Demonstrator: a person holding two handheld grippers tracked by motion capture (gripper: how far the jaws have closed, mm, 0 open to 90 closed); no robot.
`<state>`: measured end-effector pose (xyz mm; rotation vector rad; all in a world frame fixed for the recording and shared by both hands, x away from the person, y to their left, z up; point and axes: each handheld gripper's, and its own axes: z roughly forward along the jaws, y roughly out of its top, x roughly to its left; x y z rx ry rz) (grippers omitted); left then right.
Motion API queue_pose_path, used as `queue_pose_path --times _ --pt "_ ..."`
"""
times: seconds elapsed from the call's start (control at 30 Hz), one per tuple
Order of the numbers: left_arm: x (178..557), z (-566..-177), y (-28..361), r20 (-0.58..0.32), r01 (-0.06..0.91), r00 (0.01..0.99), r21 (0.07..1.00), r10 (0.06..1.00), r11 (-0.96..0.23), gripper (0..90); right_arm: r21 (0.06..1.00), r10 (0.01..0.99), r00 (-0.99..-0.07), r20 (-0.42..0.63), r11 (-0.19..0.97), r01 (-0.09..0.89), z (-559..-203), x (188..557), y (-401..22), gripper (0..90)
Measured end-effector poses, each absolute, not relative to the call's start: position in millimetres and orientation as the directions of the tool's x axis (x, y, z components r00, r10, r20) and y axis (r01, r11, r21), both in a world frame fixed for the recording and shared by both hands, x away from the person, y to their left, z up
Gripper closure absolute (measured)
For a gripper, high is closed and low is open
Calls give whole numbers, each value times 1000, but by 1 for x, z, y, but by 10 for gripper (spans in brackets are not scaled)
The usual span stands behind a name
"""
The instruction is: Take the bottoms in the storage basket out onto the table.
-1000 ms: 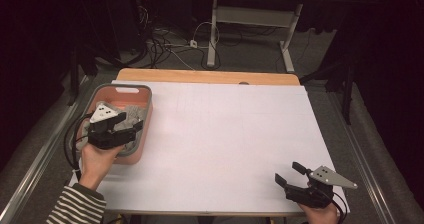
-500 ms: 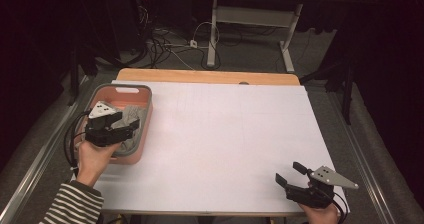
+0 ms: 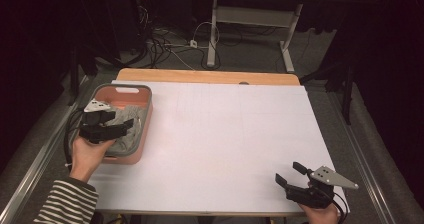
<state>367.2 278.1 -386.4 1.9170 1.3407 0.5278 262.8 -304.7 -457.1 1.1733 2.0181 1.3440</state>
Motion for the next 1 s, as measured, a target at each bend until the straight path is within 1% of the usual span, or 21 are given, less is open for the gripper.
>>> queue_pose_path --times 0.17,0.33,0.47,0.5,0.67,0.73,0.87,1.0 --pt "372 -385 286 -64 649 347 737 936 -190 266 902 838 -539 84 165 398 -457 262 -305 211" --pt "381 -386 294 -62 674 332 714 941 -191 240 908 841 -536 79 160 386 -456 261 -305 212" --pt "390 -389 297 -39 694 320 690 947 -206 229 908 840 -537 78 163 387 -456 261 -305 211" --pt "393 -390 298 -37 701 318 682 947 -208 212 907 840 -537 81 162 390 -456 262 -305 210" --pt "405 -396 300 -46 741 309 638 950 -210 189 906 839 -538 81 163 391 -456 262 -305 209" --pt "410 -399 300 -67 767 314 606 947 -211 153 905 839 -538 82 163 392 -456 262 -305 208" --pt "423 -403 297 -61 811 302 541 951 -223 150 902 838 -540 84 166 398 -457 262 -305 204" --pt "433 -406 293 -41 827 299 509 953 -238 150 902 838 -539 85 165 398 -457 262 -305 203"
